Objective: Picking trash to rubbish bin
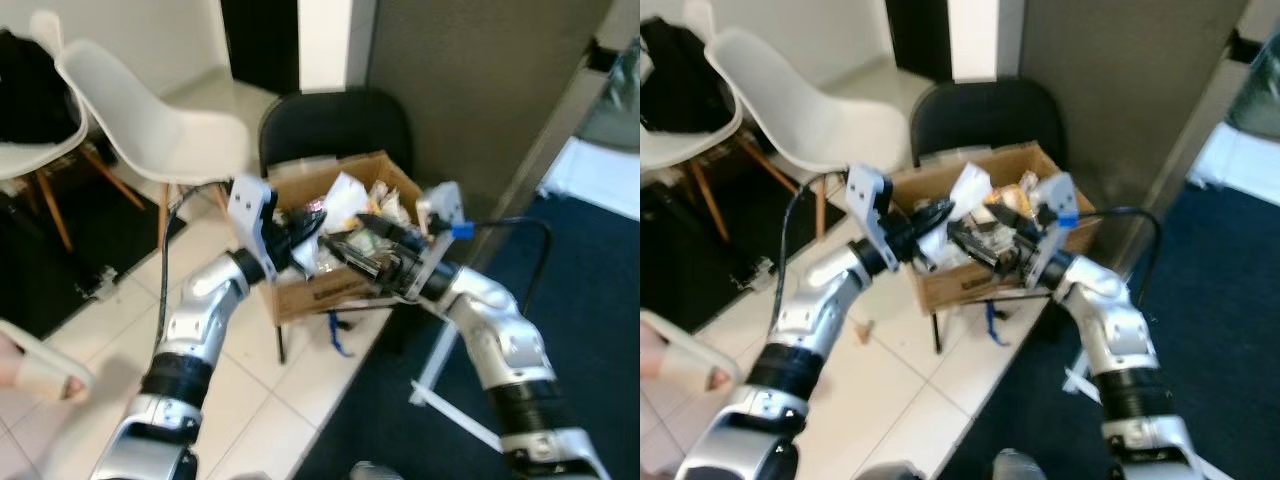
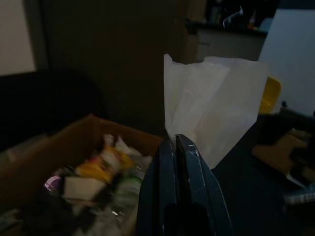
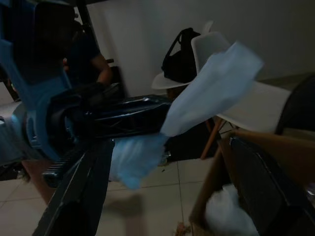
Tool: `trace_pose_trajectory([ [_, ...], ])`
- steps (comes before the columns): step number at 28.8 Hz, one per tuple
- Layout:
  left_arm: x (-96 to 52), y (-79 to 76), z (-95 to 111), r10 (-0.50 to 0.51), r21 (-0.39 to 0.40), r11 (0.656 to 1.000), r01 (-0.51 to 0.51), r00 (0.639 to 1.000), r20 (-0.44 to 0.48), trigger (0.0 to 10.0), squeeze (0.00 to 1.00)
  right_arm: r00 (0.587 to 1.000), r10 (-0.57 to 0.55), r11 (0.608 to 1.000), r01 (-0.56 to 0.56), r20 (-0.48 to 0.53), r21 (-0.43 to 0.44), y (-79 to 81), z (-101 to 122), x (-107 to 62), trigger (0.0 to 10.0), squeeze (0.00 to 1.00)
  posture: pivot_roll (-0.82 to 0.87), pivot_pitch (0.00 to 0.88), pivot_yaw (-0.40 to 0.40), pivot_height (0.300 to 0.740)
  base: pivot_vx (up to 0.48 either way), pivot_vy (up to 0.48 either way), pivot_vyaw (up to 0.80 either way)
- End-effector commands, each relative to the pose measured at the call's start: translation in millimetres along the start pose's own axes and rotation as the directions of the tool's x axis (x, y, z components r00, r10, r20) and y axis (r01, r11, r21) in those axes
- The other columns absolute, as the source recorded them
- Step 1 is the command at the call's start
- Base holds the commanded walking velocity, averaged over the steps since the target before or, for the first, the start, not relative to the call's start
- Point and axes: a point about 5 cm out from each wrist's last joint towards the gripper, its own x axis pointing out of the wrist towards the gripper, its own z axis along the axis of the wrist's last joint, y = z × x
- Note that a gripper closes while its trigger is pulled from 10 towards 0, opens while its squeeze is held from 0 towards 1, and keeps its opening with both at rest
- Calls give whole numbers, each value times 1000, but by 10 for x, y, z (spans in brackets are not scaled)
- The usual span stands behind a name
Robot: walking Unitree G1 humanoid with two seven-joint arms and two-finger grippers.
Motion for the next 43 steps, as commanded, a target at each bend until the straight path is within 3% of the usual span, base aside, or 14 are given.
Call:
trace_pose_trajectory([
  [1,-8,5,-4,0,-1,1000,0,1000,-3,10000,0,1000,4,1000,-4,-21,-3,7,-11,7,10000,0,-62,0,45,740,480,0,-800],
  [16,-8,7,-12,8,-9,1000,-8,1000,-7,10000,0,1000,5,1000,-5,-23,-4,8,-13,2,10000,0,-59,0,41,740,451,0,-797],
  [20,-12,14,-12,18,-23,1000,-18,1000,1,10000,0,1000,5,1000,-5,-20,-5,9,-12,0,10000,0,-56,0,36,740,0,0,-800],
  [30,-14,37,2,46,-23,999,-45,999,6,10000,0,1000,3,1000,-3,-8,-4,7,-4,-7,10000,0,-54,0,31,740,0,0,0],
  [36,-96,190,-22,176,17,984,-175,984,-35,10000,0,1000,2,1000,-2,-8,-6,13,-8,-12,10000,0,-60,0,35,740,0,0,0],
  [40,-233,423,-48,343,-6,939,-344,937,-71,10000,0,1000,2,1000,-2,-7,-7,12,-8,-16,10000,0,-60,0,38,740,0,0,0],
  [43,-286,504,-50,393,-19,918,-396,916,-77,10000,0,1000,2,1000,-2,-7,-7,12,-8,-17,10000,0,-60,0,38,740,0,0,0],
])
